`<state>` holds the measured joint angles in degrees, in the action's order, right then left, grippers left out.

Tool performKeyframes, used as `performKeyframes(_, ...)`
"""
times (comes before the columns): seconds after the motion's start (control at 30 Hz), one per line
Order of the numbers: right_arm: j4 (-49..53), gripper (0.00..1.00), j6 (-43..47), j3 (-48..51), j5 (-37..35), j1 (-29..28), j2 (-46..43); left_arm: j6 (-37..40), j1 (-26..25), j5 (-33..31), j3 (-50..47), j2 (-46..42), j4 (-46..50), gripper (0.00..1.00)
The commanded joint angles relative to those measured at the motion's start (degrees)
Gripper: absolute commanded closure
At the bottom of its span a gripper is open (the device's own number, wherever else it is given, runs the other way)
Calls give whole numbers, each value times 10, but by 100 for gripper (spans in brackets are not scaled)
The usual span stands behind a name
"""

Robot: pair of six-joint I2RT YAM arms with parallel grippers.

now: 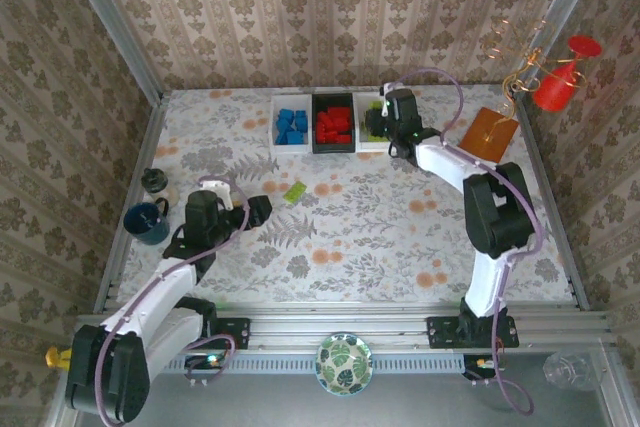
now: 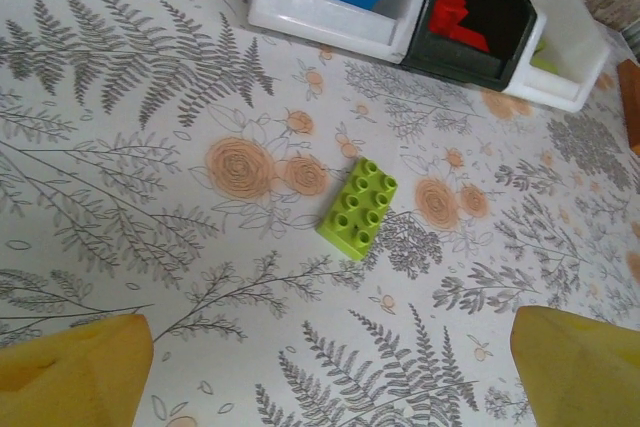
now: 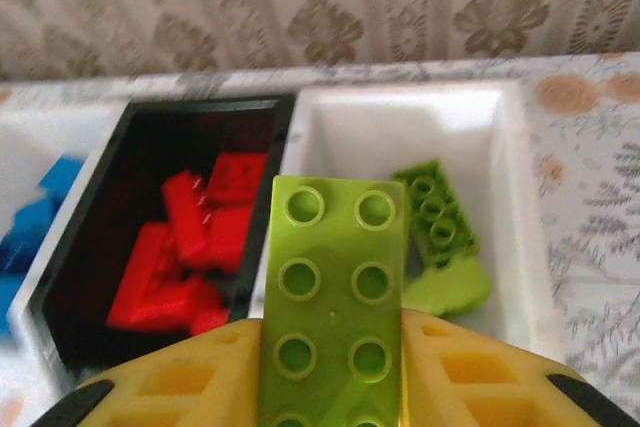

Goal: Sort the legos into containers by color
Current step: Place the lego in the container, then pick up the lego from the center of the table.

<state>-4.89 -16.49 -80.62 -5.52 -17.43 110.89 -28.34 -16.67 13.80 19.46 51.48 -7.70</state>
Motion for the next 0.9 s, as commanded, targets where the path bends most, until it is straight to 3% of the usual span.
performKeyframes(0.0,52,62,-31,-73,-48,8,58,-15,-17,-10,4,-4,-19,7)
performKeyframes(0.13,81,56,-25,-141,-58,21,100,-15,-39,-22,9,2,-18,6)
performKeyframes(0.27,101,42,-15,-162,-54,22,90,-10,-52,-29,14,12,-18,6)
performKeyframes(0.53,-5,27,-15,58,-16,-22,-91,16,-70,-49,57,119,-22,7)
performKeyframes(0.7,-31,23,-21,185,-15,-80,-184,63,-92,-82,129,231,12,9)
performKeyframes(0.87,-34,21,-36,263,-10,-89,-248,114,-128,-124,214,340,53,12)
